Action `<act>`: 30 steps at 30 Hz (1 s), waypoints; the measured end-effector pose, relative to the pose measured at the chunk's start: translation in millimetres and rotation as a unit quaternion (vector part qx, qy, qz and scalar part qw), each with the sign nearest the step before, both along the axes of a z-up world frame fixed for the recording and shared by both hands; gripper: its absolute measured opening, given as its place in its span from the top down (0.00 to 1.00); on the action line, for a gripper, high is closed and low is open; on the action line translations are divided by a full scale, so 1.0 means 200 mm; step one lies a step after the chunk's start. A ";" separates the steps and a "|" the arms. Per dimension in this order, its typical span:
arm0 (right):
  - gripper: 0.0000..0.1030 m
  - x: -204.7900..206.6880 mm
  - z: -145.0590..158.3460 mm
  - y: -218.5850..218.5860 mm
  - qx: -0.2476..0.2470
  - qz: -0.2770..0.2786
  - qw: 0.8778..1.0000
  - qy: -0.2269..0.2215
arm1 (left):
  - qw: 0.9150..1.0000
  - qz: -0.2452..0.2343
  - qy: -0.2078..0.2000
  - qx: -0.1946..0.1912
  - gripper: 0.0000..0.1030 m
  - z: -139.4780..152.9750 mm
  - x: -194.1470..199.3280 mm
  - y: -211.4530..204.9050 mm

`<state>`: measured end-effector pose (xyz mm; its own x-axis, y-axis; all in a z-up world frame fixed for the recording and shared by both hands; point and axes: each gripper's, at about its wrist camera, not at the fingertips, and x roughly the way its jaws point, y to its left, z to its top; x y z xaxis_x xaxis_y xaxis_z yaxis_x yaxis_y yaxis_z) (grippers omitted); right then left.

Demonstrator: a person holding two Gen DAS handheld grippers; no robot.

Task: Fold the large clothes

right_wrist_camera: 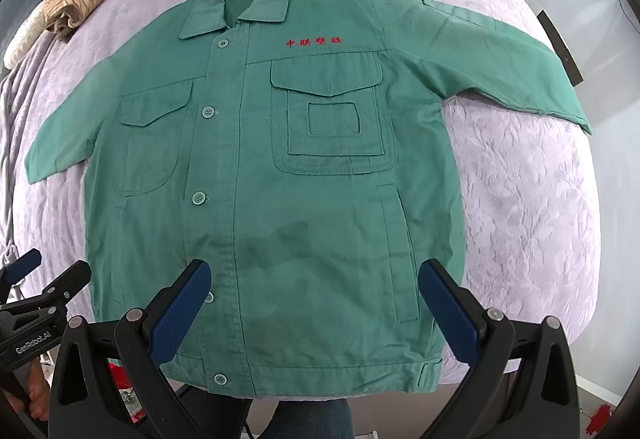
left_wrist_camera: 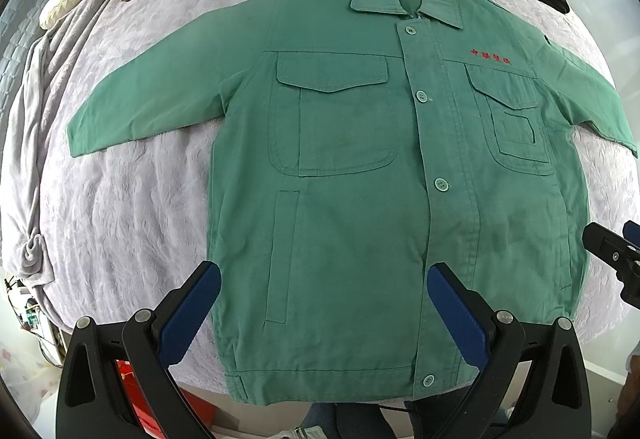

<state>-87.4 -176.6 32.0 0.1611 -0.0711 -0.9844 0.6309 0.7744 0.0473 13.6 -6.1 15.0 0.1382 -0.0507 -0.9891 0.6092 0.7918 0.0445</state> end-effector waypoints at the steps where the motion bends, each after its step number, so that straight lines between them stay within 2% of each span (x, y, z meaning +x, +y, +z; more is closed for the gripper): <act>1: 0.00 0.00 0.00 0.00 0.000 0.000 1.000 0.000 | 1.000 0.000 0.000 0.000 0.00 0.00 0.00 0.00; 19: 0.00 0.01 -0.01 0.02 -0.003 -0.002 1.000 0.005 | 1.000 0.001 0.007 -0.007 0.00 -0.03 0.01 0.03; 26: 0.00 0.05 -0.07 0.04 0.011 -0.005 1.000 0.008 | 0.998 0.033 0.033 -0.037 0.00 -0.10 0.10 0.10; 30: 0.00 0.13 -0.10 0.11 0.026 0.014 1.000 -0.011 | 0.994 0.067 0.045 -0.068 0.00 -0.18 0.22 0.20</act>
